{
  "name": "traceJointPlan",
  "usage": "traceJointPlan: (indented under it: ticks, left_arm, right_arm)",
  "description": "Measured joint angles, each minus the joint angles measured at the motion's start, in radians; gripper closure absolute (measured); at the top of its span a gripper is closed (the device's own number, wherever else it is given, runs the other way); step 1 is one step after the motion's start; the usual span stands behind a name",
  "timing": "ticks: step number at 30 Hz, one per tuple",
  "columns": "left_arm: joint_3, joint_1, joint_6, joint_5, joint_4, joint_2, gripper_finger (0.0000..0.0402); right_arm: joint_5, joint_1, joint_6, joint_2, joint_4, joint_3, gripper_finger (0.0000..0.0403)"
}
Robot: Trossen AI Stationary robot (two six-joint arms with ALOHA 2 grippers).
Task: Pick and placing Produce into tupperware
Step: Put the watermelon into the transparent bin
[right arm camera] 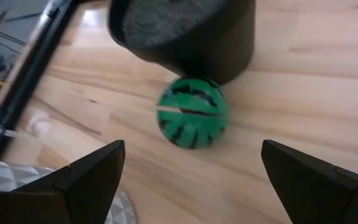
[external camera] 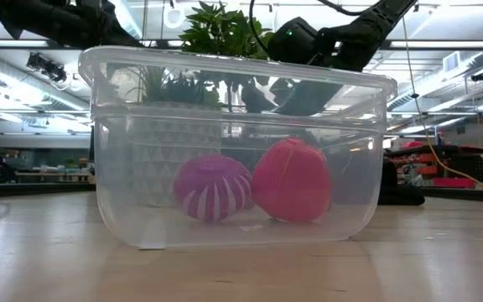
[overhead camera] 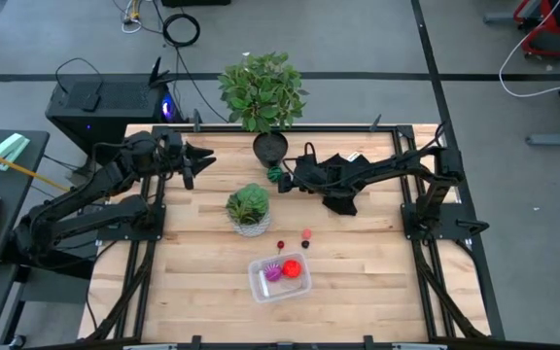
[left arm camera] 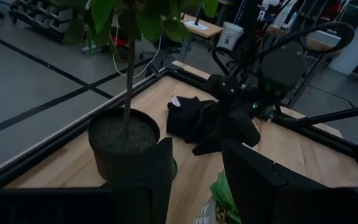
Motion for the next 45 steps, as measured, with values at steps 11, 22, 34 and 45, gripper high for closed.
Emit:
traceJointPlan:
  ticks: [11,22,34,45]
  left_arm:
    - [0.000,0.000,0.000,0.000,-0.019,0.000,0.0258]
    - [0.000,0.000,0.001,0.000,-0.019,0.001,0.0259]
    - [0.000,0.000,0.000,0.000,-0.025,0.001,0.0251]
    - [0.000,0.000,0.002,0.000,-0.027,0.001,0.0255]
  right_arm:
    - [-0.002,0.000,0.052,0.079,0.091,0.000,0.0015]
    - [-0.062,-0.013,0.005,0.151,0.148,0.055,0.0006]
    - [-0.102,-0.063,-0.019,0.162,0.135,0.060,0.0003]
    - [-0.113,-0.078,-0.004,0.166,0.156,0.061,0.0003]
